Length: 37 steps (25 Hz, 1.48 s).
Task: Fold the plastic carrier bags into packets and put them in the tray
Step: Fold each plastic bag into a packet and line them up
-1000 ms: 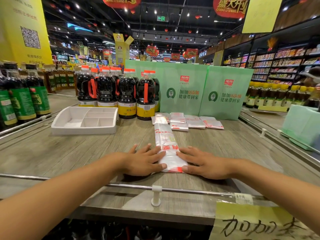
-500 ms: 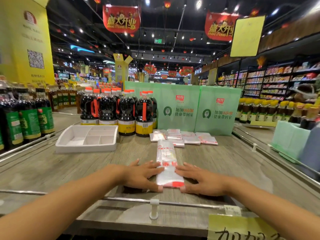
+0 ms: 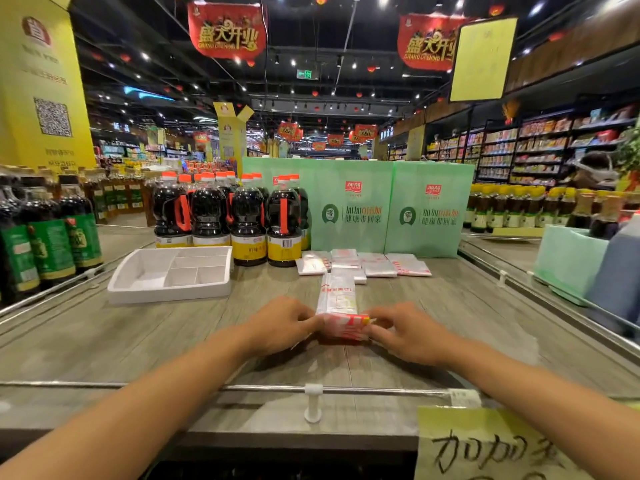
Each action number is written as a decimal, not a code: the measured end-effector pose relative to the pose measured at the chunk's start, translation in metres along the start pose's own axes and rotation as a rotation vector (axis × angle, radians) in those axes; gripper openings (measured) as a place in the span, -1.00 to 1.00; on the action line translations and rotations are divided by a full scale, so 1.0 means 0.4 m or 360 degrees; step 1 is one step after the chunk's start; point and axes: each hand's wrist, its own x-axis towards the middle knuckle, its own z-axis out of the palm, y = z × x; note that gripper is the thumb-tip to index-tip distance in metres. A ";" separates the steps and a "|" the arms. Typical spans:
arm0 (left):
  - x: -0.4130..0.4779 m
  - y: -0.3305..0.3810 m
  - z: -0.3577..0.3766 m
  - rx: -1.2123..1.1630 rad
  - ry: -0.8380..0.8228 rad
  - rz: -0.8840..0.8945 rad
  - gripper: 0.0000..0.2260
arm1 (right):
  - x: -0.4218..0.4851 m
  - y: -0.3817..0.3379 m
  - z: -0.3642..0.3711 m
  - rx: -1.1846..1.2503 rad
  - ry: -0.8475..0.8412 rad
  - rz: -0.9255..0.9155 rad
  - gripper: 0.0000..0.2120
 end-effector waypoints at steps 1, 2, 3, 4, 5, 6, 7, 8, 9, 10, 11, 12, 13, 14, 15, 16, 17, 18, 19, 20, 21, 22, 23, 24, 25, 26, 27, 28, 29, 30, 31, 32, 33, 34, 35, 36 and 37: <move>-0.001 0.001 0.000 -0.0056 0.0028 0.0005 -0.48 | 0.002 -0.001 0.001 0.0045 0.0046 0.0025 -0.78; 0.000 -0.002 0.001 -0.0124 0.0038 0.0011 -0.50 | 0.002 -0.003 0.000 0.0104 0.0079 0.0042 -0.81; 0.000 -0.005 0.001 -0.0189 0.0031 0.0015 -0.53 | 0.001 -0.008 -0.001 0.0181 0.0092 0.0055 -0.83; 0.000 -0.009 0.002 -0.0234 0.0019 0.0001 -0.55 | 0.000 -0.012 -0.002 0.0264 0.0082 0.0068 -0.83; -0.001 -0.011 0.003 -0.0268 0.0009 -0.0007 -0.59 | 0.000 -0.016 -0.003 0.0343 0.0067 0.0087 -0.82; -0.001 -0.012 0.003 -0.0289 0.0007 0.0001 -0.64 | 0.003 -0.017 -0.003 0.0402 0.0051 0.0120 -0.82; 0.000 -0.014 0.003 -0.0315 0.0011 0.0025 -0.68 | 0.007 -0.015 -0.002 0.0441 0.0035 0.0165 -0.82; 0.000 -0.014 0.003 -0.0357 0.0012 0.0047 -0.73 | 0.012 -0.011 -0.001 0.0458 0.0024 0.0210 -0.81; 0.000 -0.012 0.004 -0.0420 0.0009 0.0057 -0.76 | 0.017 -0.006 0.001 0.0463 0.0021 0.0248 -0.80; 0.000 -0.011 0.007 -0.0486 0.0006 0.0055 -0.75 | 0.021 -0.001 0.003 0.0459 0.0020 0.0274 -0.79; -0.001 -0.011 0.011 -0.0540 0.0013 0.0049 -0.70 | 0.023 0.000 0.006 0.0457 0.0009 0.0293 -0.78; -0.003 -0.013 0.014 -0.0565 0.0029 0.0045 -0.63 | 0.024 0.002 0.009 0.0441 -0.0012 0.0306 -0.77; -0.002 -0.015 0.017 -0.0576 0.0044 0.0048 -0.57 | 0.024 0.003 0.012 0.0412 -0.0031 0.0318 -0.76; -0.001 -0.017 0.020 -0.0587 0.0050 0.0055 -0.52 | 0.025 0.003 0.015 0.0382 -0.0051 0.0323 -0.75; 0.000 -0.019 0.023 -0.0594 0.0048 0.0070 -0.50 | 0.026 0.004 0.017 0.0356 -0.0068 0.0330 -0.75; 0.002 -0.019 0.026 -0.0571 0.0049 0.0081 -0.50 | 0.026 0.004 0.019 0.0339 -0.0087 0.0321 -0.77; 0.004 -0.018 0.028 -0.0518 0.0053 0.0088 -0.52 | 0.027 0.005 0.019 0.0325 -0.0106 0.0311 -0.80; 0.004 -0.015 0.030 -0.0447 0.0055 0.0087 -0.53 | 0.025 0.004 0.018 0.0298 -0.0120 0.0294 -0.83; 0.004 -0.012 0.031 -0.0380 0.0049 0.0085 -0.55 | 0.021 0.001 0.015 0.0254 -0.0132 0.0274 -0.81; 0.002 -0.009 0.031 -0.0318 0.0032 0.0083 -0.57 | 0.019 0.003 0.014 0.0200 -0.0145 0.0249 -0.70; 0.000 -0.009 0.029 -0.0247 0.0005 0.0085 -0.59 | 0.017 0.005 0.015 0.0143 -0.0150 0.0231 -0.50; -0.001 -0.010 0.028 -0.0165 -0.0023 0.0094 -0.61 | 0.014 0.008 0.015 0.0085 -0.0166 0.0221 -0.40; -0.001 -0.014 0.027 -0.0079 -0.0047 0.0107 -0.62 | 0.014 0.015 0.016 0.0014 -0.0181 0.0210 -0.36; 0.001 -0.019 0.027 -0.0011 -0.0063 0.0123 -0.63 | 0.014 0.021 0.018 -0.0050 -0.0210 0.0201 -0.35; 0.005 -0.024 0.028 0.0029 -0.0071 0.0137 -0.63 | 0.014 0.026 0.019 -0.0129 -0.0257 0.0218 -0.29; 0.007 -0.026 0.028 0.0041 -0.0082 0.0148 -0.62 | 0.011 0.026 0.017 -0.0205 -0.0324 0.0232 -0.20; 0.010 -0.026 0.031 0.0039 -0.0111 0.0151 -0.60 | 0.011 0.022 0.016 -0.0281 -0.0403 0.0248 -0.11; 0.012 -0.026 0.034 0.0052 -0.0161 0.0146 -0.56 | 0.012 0.022 0.016 -0.0349 -0.0458 0.0252 -0.07; 0.015 -0.025 0.038 0.0106 -0.0229 0.0136 -0.53 | 0.010 0.016 0.016 -0.0393 -0.0500 0.0245 -0.08; 0.016 -0.025 0.042 0.0202 -0.0305 0.0115 -0.51 | 0.009 0.017 0.017 -0.0419 -0.0545 0.0247 -0.07; 0.016 -0.027 0.048 0.0313 -0.0397 0.0082 -0.50 | 0.007 0.017 0.016 -0.0430 -0.0592 0.0258 0.00; 0.017 -0.029 0.051 0.0407 -0.0498 0.0041 -0.50 | 0.007 0.020 0.018 -0.0432 -0.0625 0.0278 0.08; 0.021 -0.031 0.050 0.0471 -0.0594 -0.0001 -0.49 | 0.010 0.022 0.021 -0.0457 -0.0662 0.0308 0.13; 0.027 -0.031 0.046 0.0519 -0.0675 -0.0033 -0.49 | 0.014 0.025 0.024 -0.0483 -0.0689 0.0329 0.10; 0.037 -0.031 0.041 0.0563 -0.0736 -0.0052 -0.48 | 0.018 0.026 0.029 -0.0505 -0.0715 0.0348 -0.01; 0.047 -0.028 0.035 0.0603 -0.0779 -0.0049 -0.47 | 0.022 0.028 0.031 -0.0528 -0.0735 0.0367 -0.14; 0.057 -0.026 0.028 0.0629 -0.0803 -0.0032 -0.46 | 0.023 0.026 0.031 -0.0542 -0.0739 0.0376 -0.24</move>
